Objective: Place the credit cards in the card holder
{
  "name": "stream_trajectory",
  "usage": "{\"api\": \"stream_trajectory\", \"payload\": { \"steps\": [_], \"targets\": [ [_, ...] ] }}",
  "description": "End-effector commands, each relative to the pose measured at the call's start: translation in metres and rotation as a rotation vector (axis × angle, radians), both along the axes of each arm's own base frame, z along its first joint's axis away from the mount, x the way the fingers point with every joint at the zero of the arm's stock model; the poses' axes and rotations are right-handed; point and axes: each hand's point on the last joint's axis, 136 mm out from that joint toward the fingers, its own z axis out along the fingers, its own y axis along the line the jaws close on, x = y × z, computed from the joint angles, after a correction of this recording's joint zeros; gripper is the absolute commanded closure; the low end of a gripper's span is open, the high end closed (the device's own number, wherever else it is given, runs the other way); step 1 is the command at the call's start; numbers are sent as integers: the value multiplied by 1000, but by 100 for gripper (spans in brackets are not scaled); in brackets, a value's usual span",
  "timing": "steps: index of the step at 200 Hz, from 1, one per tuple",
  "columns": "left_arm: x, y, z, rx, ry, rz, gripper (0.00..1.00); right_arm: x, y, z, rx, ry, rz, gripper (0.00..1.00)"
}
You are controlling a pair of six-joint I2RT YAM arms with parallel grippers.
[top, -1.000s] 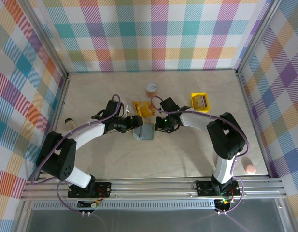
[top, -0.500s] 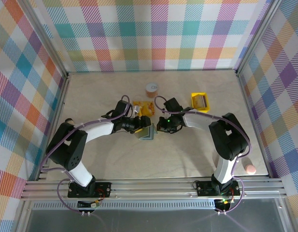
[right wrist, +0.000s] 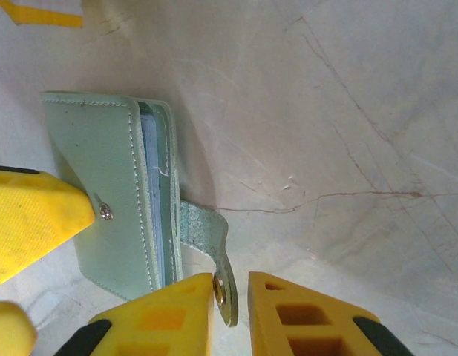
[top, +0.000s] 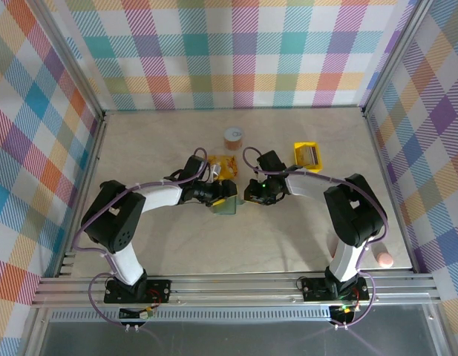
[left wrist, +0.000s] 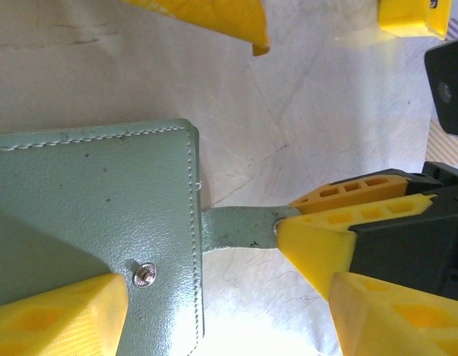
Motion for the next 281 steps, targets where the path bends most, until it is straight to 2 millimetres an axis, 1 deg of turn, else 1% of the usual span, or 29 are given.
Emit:
{"api": "stream_trajectory", "payload": {
  "steps": [1, 18, 35, 68, 93, 112, 129, 143, 151, 163, 172, 176, 183, 192, 219, 238, 281],
  "targets": [
    [0, -4, -4, 4, 5, -4, 29, -3, 0, 8, 36, -8, -1, 78],
    [-1, -3, -4, 0, -2, -4, 29, -4, -1, 7, 38, -4, -5, 76],
    [-1, -4, 3, -10, -18, -5, 30, -4, -3, 7, 52, 0, -14, 73],
    [3, -5, 35, -42, -108, -17, 30, -3, -8, 11, 81, -2, -41, 71],
    [6, -1, 59, -63, -169, -7, 30, -3, -8, 14, 100, -2, -45, 71],
    [9, 9, 73, -73, -206, 30, 30, -3, -9, 13, 103, 2, -50, 71],
    [11, 25, 84, -64, -238, 82, 32, -3, -10, 14, 105, 3, -51, 71],
    [12, 44, 87, -43, -248, 141, 38, -3, -11, 15, 107, -2, -52, 71],
    [12, 56, 89, -31, -255, 182, 43, -2, -11, 15, 108, -5, -53, 71],
    [9, 73, 86, 7, -247, 240, 52, -2, -12, 16, 111, -8, -54, 71],
    [5, 76, 85, 18, -245, 240, 58, -3, -11, 16, 114, -8, -50, 70],
    [3, 76, 85, 18, -243, 227, 61, -3, -11, 16, 116, -9, -49, 70],
    [1, 72, 82, 12, -233, 198, 69, -3, -11, 16, 119, -7, -46, 70],
    [-2, 67, 75, 5, -205, 165, 76, -3, -10, 17, 126, -9, -42, 70],
    [-2, 56, 51, 9, -129, 117, 90, -2, -8, 19, 140, -14, -37, 70],
    [3, 51, 39, 21, -112, 107, 96, -2, -9, 19, 140, -15, -38, 70],
    [8, 32, 16, 26, -77, 53, 97, -2, -11, 21, 133, -15, -36, 70]
  ]
}}
